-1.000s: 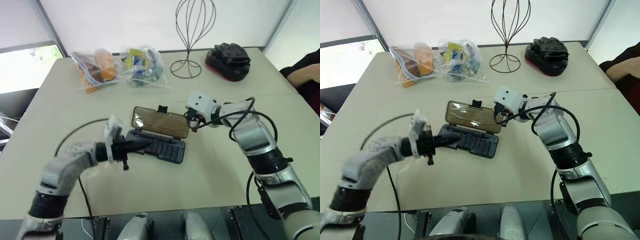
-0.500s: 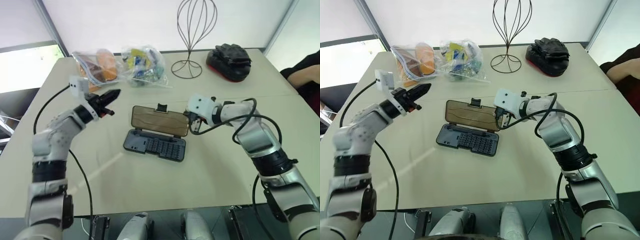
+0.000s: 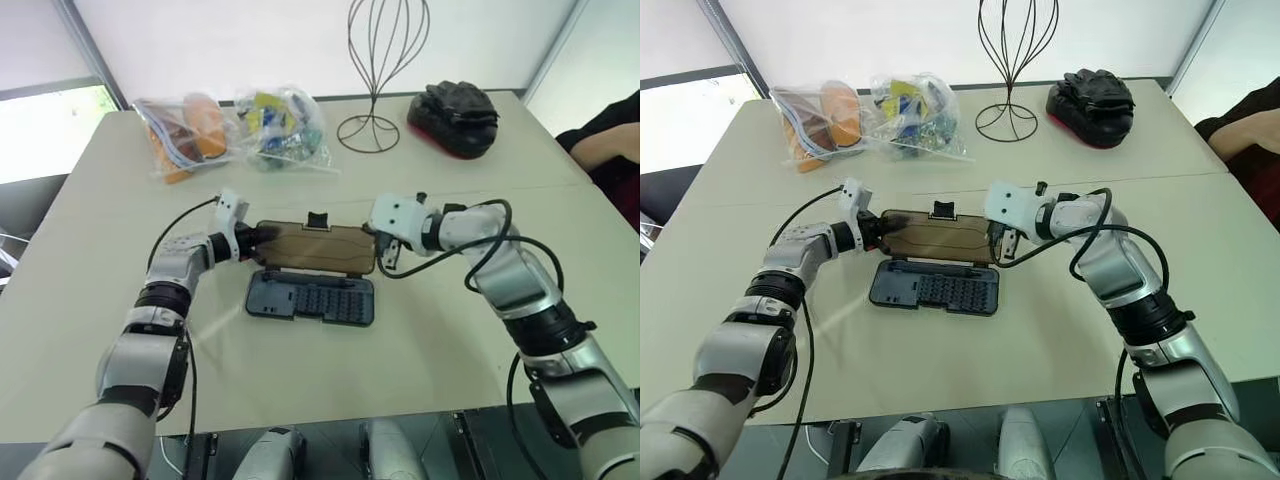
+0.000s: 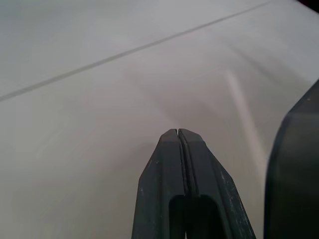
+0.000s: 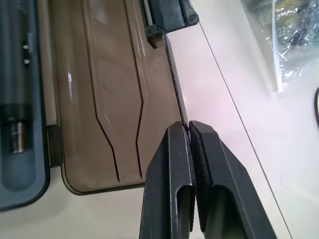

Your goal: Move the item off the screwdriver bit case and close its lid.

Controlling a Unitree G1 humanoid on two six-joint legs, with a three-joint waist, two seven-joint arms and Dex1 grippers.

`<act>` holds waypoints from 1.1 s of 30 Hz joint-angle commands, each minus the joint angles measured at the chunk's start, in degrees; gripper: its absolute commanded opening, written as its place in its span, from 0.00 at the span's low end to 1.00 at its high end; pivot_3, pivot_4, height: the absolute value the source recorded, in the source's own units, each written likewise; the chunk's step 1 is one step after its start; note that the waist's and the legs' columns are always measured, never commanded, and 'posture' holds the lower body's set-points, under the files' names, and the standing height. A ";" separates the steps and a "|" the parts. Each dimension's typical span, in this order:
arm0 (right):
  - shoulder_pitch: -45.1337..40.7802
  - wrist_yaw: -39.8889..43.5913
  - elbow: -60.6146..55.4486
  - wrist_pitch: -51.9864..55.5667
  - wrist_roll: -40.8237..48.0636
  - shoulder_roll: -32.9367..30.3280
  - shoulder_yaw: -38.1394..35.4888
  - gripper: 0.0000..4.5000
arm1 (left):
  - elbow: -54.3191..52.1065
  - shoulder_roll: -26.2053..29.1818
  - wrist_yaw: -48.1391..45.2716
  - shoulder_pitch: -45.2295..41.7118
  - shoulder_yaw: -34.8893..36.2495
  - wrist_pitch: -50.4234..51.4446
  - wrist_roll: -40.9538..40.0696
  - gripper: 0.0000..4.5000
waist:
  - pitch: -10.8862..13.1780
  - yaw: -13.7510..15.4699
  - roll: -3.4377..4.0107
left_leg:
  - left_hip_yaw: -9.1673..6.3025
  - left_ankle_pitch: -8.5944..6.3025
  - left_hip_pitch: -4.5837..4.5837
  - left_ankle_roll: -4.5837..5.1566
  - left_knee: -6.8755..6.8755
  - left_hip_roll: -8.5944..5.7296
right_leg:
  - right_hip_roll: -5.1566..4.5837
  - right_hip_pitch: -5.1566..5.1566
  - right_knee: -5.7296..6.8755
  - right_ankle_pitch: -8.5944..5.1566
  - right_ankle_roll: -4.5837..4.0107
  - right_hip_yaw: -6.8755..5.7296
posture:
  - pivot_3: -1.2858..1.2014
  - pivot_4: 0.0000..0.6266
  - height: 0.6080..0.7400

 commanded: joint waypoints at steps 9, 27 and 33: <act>-0.63 6.18 -14.27 21.76 12.64 -10.13 -14.33 0.14 | -6.97 1.22 -7.60 0.23 3.28 5.64 -1.80 0.00 | 0.03 0.53 -0.02 | -0.09 -0.05 -0.13 0.09 0.30 -0.09 | -0.03 0.05 0.03 0.00 0.00 -0.01 | 0.52 0.24 1.00; 3.88 2.47 -23.41 29.26 24.69 -10.70 -16.66 0.99 | -9.86 1.35 -11.04 0.14 2.73 7.43 -0.91 0.00 | 0.02 1.48 -0.04 | -0.04 -0.11 -0.14 0.19 0.33 -0.16 | -0.10 0.15 0.09 0.00 0.01 0.00 | 0.52 0.24 1.00; 3.29 0.02 -22.73 31.93 28.47 -10.54 -19.07 0.99 | -6.39 1.23 -6.98 -2.36 5.03 4.64 -0.38 0.00 | 0.02 1.48 -0.05 | -0.04 -0.11 -0.14 0.19 0.35 -0.16 | -0.10 0.16 0.10 0.00 0.01 0.00 | 0.52 0.24 1.00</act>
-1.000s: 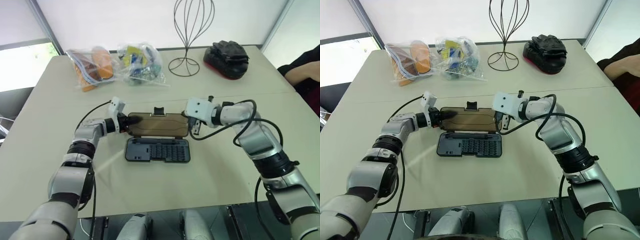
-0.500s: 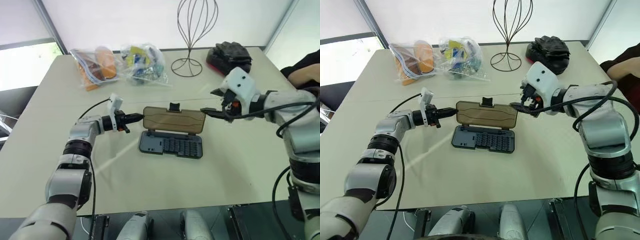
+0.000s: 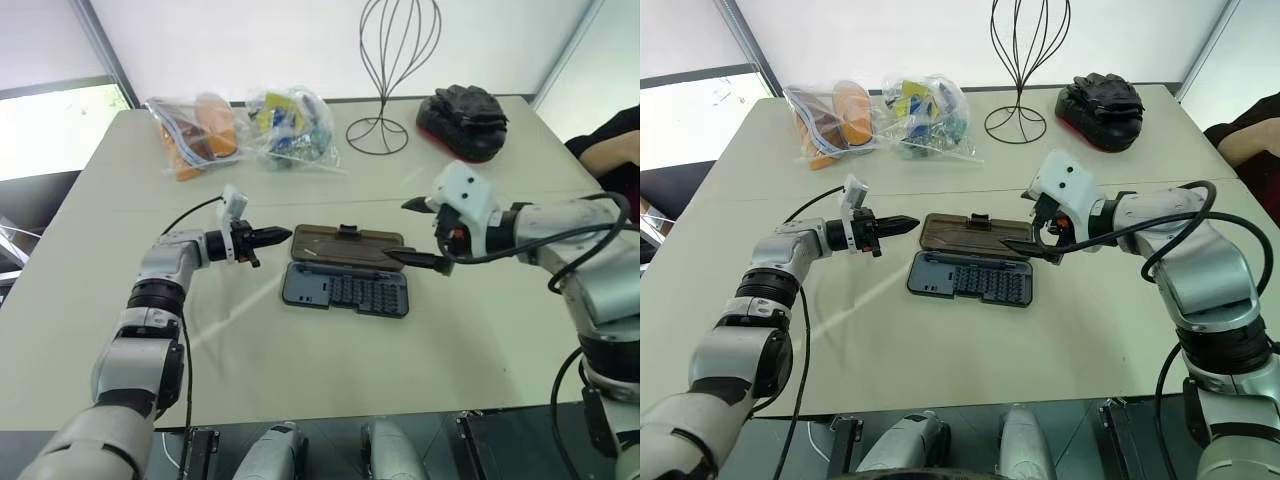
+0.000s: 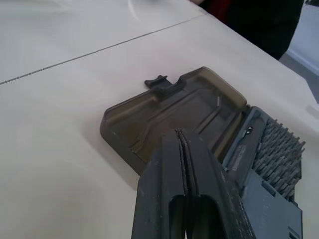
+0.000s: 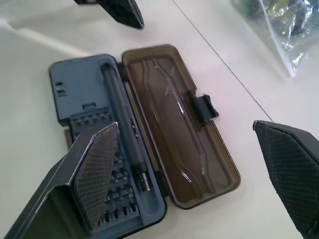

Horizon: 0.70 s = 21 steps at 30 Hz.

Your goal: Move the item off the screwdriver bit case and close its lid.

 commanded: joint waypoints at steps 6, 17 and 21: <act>-3.09 -5.97 9.12 0.34 -1.10 -0.18 1.08 0.99 | -22.22 4.93 -4.29 5.76 -5.01 -0.32 0.47 0.00 | 0.00 -0.34 0.00 | 0.04 0.00 0.01 0.00 -0.02 0.01 | -0.04 -0.01 0.01 0.00 0.00 0.02 | 0.52 0.24 1.00; -16.11 -6.04 35.93 -8.23 -6.37 8.01 10.52 0.99 | -35.62 5.15 -3.80 17.39 -16.73 -1.47 5.65 0.00 | -0.01 0.00 0.02 | 0.07 0.00 0.08 0.00 0.02 0.02 | 0.00 0.07 -0.01 0.00 0.00 0.03 | 0.52 0.24 1.00; -20.49 -3.37 45.61 -11.73 -8.20 9.86 13.08 0.99 | -30.72 3.80 -2.05 16.42 -18.71 -5.52 8.77 0.00 | -0.01 -0.01 0.02 | 0.05 0.00 0.08 0.00 0.04 0.01 | -0.02 0.10 -0.01 0.00 -0.01 0.01 | 0.52 0.24 1.00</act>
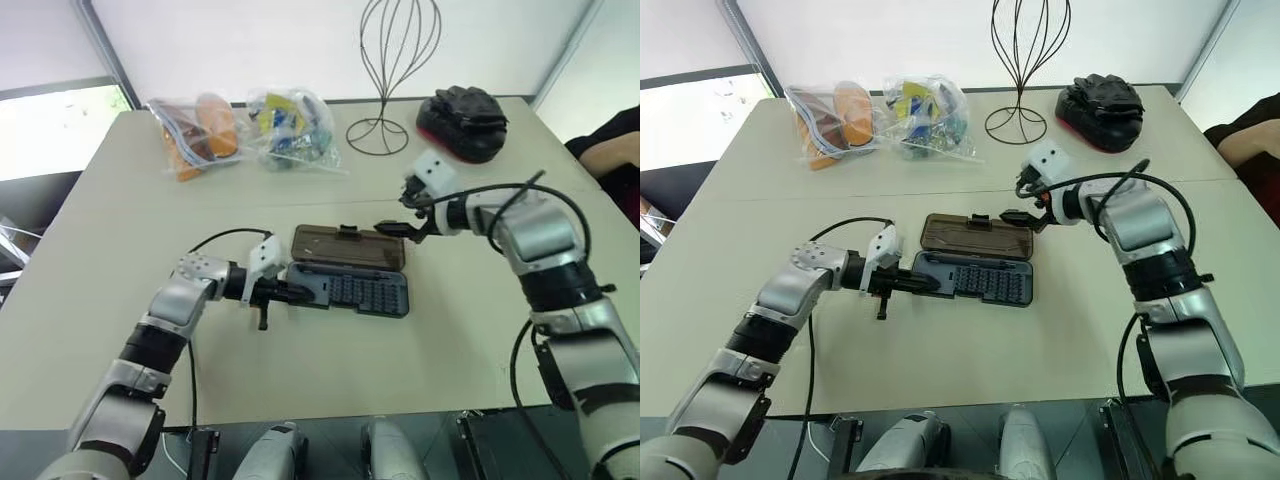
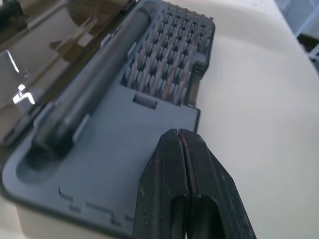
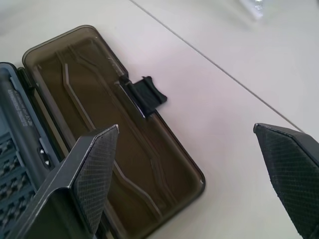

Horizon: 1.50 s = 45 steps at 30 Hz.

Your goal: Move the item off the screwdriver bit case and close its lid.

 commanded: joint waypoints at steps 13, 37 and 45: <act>-10.22 9.55 26.42 -12.28 -9.16 4.20 6.47 0.99 | 7.91 0.27 3.78 1.03 -2.04 -7.70 5.32 0.00 | -0.03 -0.66 0.03 | 0.01 0.00 0.05 0.00 -0.01 0.01 | 0.02 0.00 0.02 0.00 0.00 0.00 | 0.52 0.24 1.00; -11.51 12.75 52.69 -38.28 -24.49 15.21 10.19 0.01 | -0.13 0.48 11.87 12.91 0.94 -2.40 2.52 0.00 | -2.47 -2.51 0.37 | -0.09 -0.10 2.35 -0.05 -1.24 0.22 | 0.20 1.69 -0.24 -0.02 -0.04 0.18 | 0.52 0.24 1.00; -10.06 1.02 39.65 -59.74 -28.27 9.69 8.42 0.01 | -1.15 1.32 11.66 14.00 1.89 -0.76 1.66 0.00 | -2.35 -3.26 0.53 | 0.00 -0.12 2.44 -0.05 -1.11 0.21 | 0.22 1.84 -0.31 -0.02 -0.04 0.26 | 0.52 0.24 1.00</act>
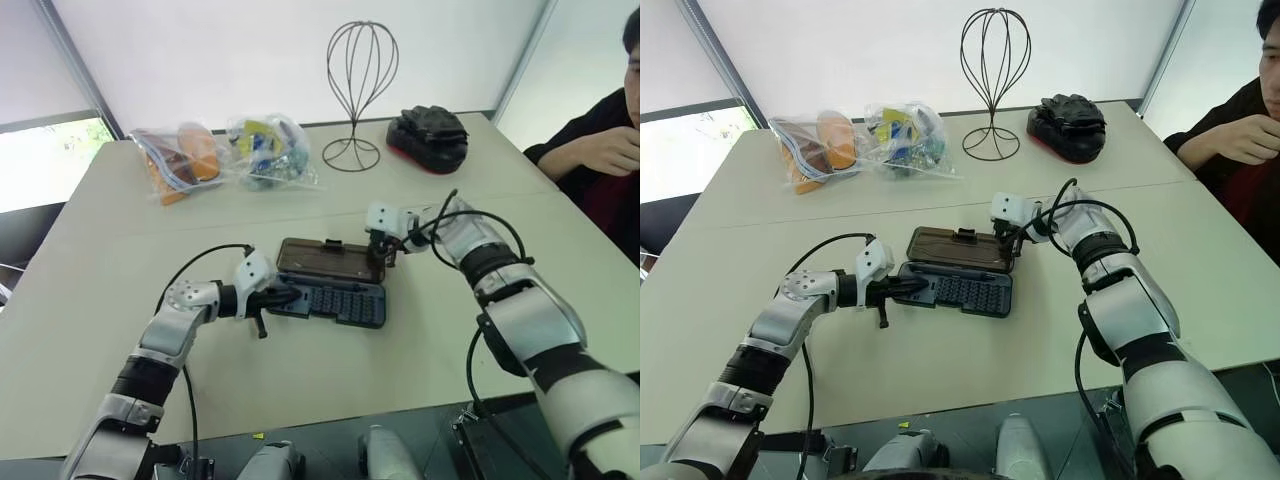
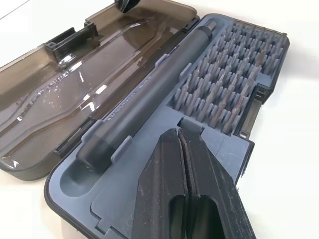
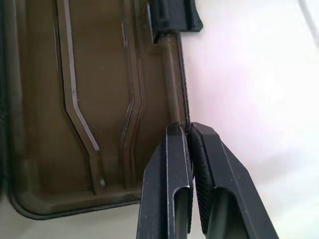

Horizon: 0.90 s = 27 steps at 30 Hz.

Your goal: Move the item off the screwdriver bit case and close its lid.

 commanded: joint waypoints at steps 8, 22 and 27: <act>14.79 -5.66 -41.82 -0.99 0.22 -8.88 -6.26 0.01 | 1.50 1.25 -2.24 1.65 -1.52 6.15 -0.72 0.00 | 0.12 1.07 0.16 | -0.05 0.00 -0.35 0.00 0.07 -0.05 | 0.00 -0.29 0.02 0.00 0.00 0.00 | 0.52 0.24 1.00; 21.71 -6.91 -52.06 3.34 -0.67 -9.89 -6.77 0.01 | -12.77 1.73 -2.83 0.01 11.57 33.65 -25.30 0.00 | 0.90 1.99 -0.14 | 0.00 0.00 -1.11 0.02 0.29 -0.06 | 0.00 -1.00 0.09 0.00 0.01 0.06 | 0.52 0.24 1.00; 20.27 -4.68 -50.44 11.43 3.59 -7.94 -8.78 0.01 | -9.03 1.53 0.24 -1.34 8.23 22.92 -17.05 0.00 | 0.93 1.84 -0.14 | 0.01 0.01 -1.19 0.01 0.26 -0.06 | -0.01 -1.06 0.04 0.00 0.00 0.00 | 0.52 0.24 1.00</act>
